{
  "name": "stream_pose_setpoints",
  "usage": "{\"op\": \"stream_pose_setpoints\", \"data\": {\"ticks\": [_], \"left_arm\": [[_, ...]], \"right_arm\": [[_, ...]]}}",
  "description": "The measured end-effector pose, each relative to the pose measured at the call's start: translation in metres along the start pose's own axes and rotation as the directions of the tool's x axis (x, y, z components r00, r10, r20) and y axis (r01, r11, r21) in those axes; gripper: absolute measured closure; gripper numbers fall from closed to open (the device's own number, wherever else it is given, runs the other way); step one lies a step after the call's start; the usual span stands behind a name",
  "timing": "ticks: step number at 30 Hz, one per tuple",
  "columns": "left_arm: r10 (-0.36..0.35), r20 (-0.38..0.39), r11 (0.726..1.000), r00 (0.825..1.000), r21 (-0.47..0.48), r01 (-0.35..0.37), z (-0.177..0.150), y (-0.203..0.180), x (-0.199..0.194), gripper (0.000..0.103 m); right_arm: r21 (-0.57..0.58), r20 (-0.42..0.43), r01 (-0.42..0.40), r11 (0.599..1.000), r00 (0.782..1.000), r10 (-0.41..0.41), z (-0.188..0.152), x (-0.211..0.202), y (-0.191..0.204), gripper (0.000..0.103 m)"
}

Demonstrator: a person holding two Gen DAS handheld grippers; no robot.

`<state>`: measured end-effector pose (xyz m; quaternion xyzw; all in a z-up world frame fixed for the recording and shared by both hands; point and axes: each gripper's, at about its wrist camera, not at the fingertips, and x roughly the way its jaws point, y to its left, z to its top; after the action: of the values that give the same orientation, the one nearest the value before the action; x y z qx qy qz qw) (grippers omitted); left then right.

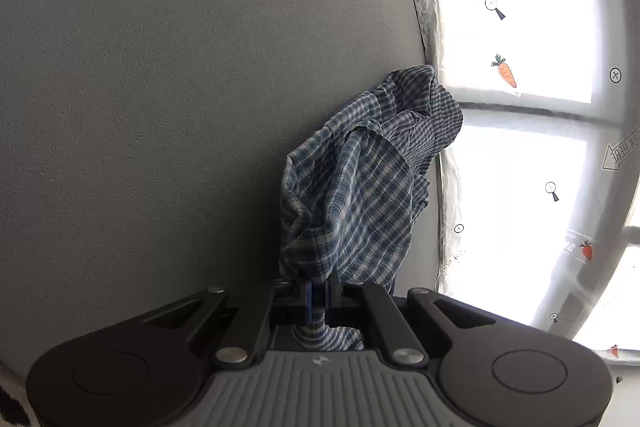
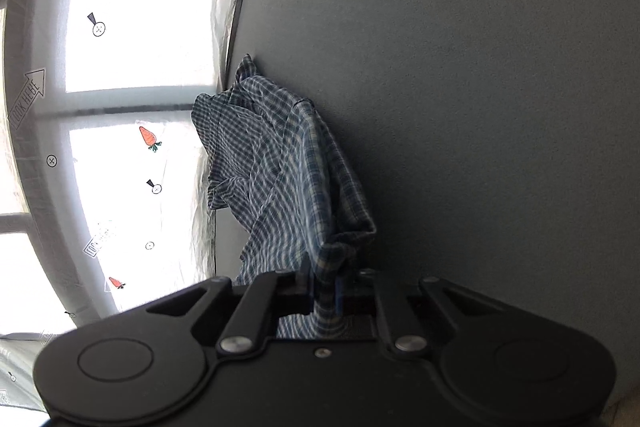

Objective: Fold clothes

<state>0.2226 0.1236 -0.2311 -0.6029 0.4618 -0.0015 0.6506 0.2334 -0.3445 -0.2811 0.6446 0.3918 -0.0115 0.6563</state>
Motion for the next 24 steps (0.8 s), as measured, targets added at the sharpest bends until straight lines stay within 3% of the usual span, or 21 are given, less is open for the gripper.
{"op": "stream_pose_setpoints", "data": {"ticks": [3,5,9,14,20,24], "left_arm": [[0.030,-0.053,0.999,0.998,-0.016,-0.031,-0.022,-0.004,-0.031,0.098],[0.004,-0.082,0.999,0.997,-0.047,-0.008,-0.036,-0.006,-0.052,0.098],[-0.003,-0.094,0.998,0.996,-0.056,-0.002,-0.044,-0.004,-0.055,0.098],[-0.021,-0.067,0.995,0.998,-0.104,0.014,-0.042,-0.001,-0.054,0.098],[-0.061,-0.023,0.996,0.998,-0.066,0.060,-0.048,-0.016,-0.072,0.098],[-0.058,-0.013,0.991,0.998,-0.120,0.056,-0.040,-0.011,-0.065,0.098]], "right_arm": [[0.122,-0.042,0.000,0.993,0.999,0.005,-0.014,-0.036,-0.015,0.094],[0.166,-0.056,0.004,0.986,0.998,0.006,-0.024,-0.065,-0.019,0.094],[0.208,-0.059,-0.017,0.978,0.998,0.029,-0.035,-0.099,-0.025,0.094],[0.264,-0.070,-0.023,0.964,0.997,0.043,-0.032,-0.092,-0.028,0.094],[0.223,-0.107,-0.074,0.972,0.989,0.099,-0.023,-0.083,-0.002,0.093],[0.202,-0.134,-0.064,0.977,0.987,0.093,-0.020,-0.076,0.008,0.093]]}}
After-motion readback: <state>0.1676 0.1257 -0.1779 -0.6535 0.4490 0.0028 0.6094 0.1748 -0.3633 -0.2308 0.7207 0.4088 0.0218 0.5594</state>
